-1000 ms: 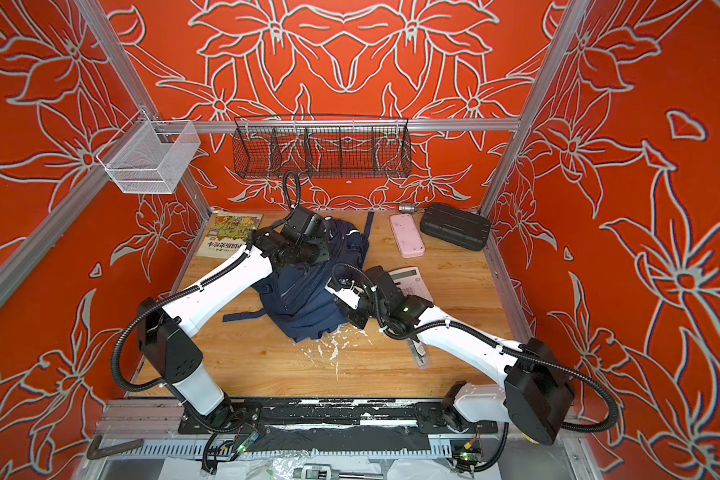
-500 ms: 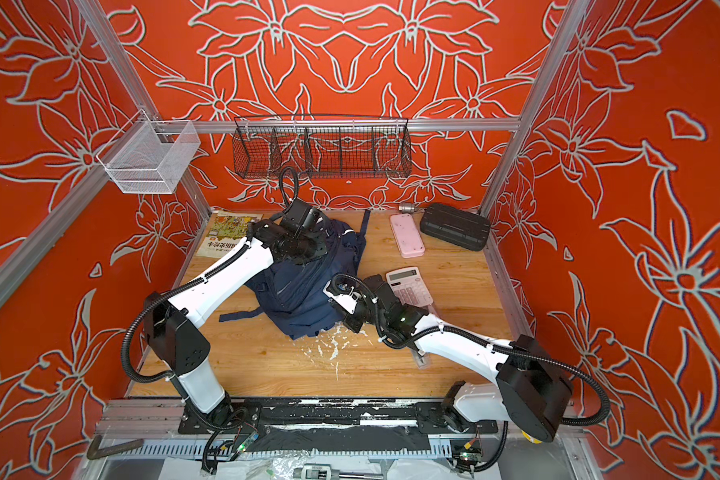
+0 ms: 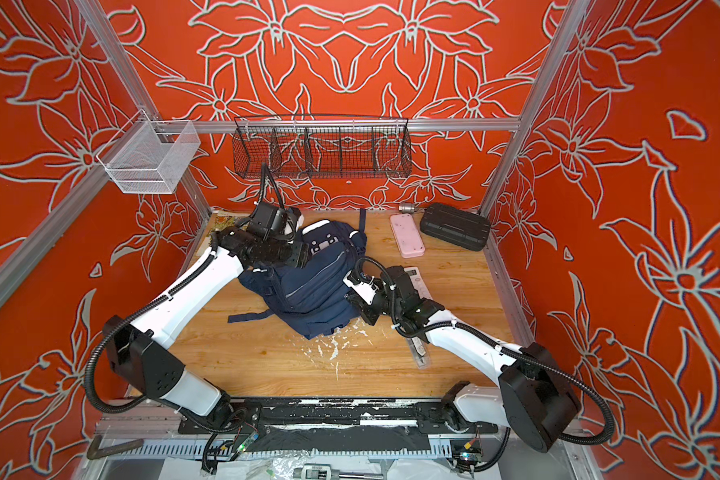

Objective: Pack the student bag

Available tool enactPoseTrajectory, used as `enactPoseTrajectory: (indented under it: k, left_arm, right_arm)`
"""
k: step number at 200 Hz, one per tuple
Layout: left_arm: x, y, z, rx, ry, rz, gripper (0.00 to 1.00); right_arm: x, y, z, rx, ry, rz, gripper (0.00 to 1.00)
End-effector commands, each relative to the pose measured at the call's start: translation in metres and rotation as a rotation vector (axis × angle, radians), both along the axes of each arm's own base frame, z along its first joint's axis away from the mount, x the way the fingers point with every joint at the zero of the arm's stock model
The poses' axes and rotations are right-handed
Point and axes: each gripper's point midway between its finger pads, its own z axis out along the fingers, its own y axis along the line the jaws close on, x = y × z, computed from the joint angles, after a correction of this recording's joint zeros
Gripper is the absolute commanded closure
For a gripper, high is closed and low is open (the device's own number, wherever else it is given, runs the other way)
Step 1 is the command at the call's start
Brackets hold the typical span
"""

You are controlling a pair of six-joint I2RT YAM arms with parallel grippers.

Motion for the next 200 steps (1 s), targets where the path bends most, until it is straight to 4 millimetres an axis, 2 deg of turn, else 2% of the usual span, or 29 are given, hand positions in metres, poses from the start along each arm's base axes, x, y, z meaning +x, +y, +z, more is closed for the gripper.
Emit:
enactPoseTrajectory:
  k: [1,38,73,119,140,156,171,187,200]
  left_arm:
    - [-0.004,-0.016,-0.004,0.041,-0.070,-0.176,0.32]
    - [-0.018,-0.045,-0.027,0.097,-0.130,-0.321,0.33]
    - [-0.026,-0.051,-0.048,0.102,-0.104,-0.383,0.33]
    - [-0.018,-0.039,-0.082,0.228,-0.025,-0.352,0.37]
    - [-0.013,-0.033,-0.089,0.275,0.008,-0.316,0.40]
    - [-0.008,-0.034,-0.088,0.270,0.003,-0.299,0.53]
    - [-0.002,-0.036,-0.089,0.262,0.033,-0.259,0.76]
    - [-0.007,-0.045,-0.086,0.211,0.133,-0.243,0.99]
    - [-0.011,-0.050,-0.079,0.164,0.197,-0.200,1.00]
  right_arm:
    - [0.002,0.007,0.039,0.064,-0.077,0.055,1.00]
    - [0.006,0.005,0.041,0.065,-0.075,0.046,1.00]
    - [0.006,0.005,0.039,0.063,-0.066,0.044,1.00]
    - [0.007,0.005,0.041,0.056,-0.070,0.047,1.00]
    - [0.009,0.005,0.042,0.041,-0.074,0.052,1.00]
    - [0.011,0.007,0.040,0.030,-0.067,0.058,1.00]
    - [0.013,0.008,0.041,0.025,-0.061,0.058,1.00]
    - [0.016,0.006,0.040,0.010,-0.054,0.034,1.00]
    - [0.020,0.003,0.043,0.007,-0.045,0.002,1.00]
